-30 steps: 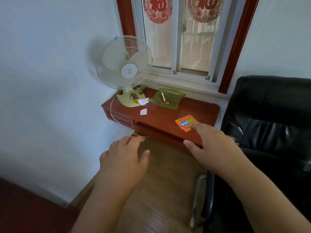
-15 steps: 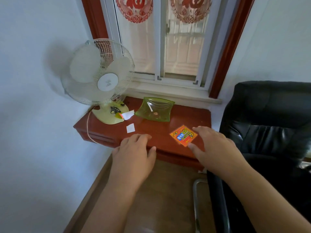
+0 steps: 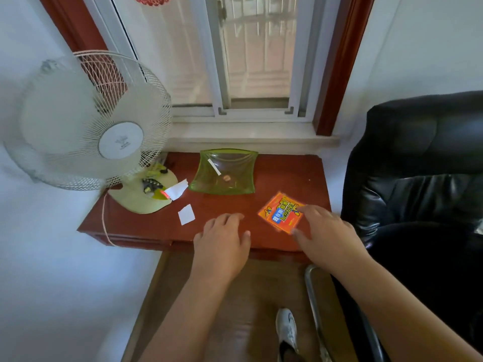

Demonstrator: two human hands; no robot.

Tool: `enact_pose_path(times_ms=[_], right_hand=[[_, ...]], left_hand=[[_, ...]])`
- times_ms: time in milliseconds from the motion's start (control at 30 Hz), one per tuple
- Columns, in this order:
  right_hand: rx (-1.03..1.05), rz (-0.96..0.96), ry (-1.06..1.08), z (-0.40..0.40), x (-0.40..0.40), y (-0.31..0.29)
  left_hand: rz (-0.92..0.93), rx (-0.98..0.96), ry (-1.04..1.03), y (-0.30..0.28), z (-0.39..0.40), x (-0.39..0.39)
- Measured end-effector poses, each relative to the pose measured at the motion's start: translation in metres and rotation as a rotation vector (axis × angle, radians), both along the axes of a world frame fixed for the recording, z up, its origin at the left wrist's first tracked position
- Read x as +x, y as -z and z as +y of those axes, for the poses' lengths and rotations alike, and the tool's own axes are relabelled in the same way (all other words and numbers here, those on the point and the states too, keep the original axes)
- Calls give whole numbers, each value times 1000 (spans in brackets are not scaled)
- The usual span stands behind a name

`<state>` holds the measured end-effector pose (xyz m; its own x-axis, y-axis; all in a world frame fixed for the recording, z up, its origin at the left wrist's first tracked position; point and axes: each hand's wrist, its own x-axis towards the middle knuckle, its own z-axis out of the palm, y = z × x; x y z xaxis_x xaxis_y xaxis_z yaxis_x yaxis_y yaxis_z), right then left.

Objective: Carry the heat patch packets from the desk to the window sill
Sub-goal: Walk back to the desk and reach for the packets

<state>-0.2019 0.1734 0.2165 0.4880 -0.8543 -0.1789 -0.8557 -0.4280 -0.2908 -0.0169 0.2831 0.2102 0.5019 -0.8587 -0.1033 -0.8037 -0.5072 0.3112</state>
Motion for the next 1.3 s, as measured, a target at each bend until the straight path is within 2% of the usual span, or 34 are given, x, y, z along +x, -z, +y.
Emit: enact_pose_path(times_ms=[167, 400, 833, 1033, 1133, 1300], right_hand=[[71, -42, 0, -64, 29, 27], [229, 33, -19, -138, 60, 85], [595, 141, 349, -184, 84, 192], [569, 145, 455, -186, 92, 228], [512, 107, 516, -182, 93, 244], [452, 17, 518, -177, 90, 253]], left_hand=[[16, 45, -21, 27, -55, 27], [99, 125, -70, 81, -122, 50], [266, 325, 49, 187, -192, 78], [313, 429, 91, 225, -221, 71], [335, 404, 86, 234, -235, 71], [574, 340, -124, 244, -242, 70]])
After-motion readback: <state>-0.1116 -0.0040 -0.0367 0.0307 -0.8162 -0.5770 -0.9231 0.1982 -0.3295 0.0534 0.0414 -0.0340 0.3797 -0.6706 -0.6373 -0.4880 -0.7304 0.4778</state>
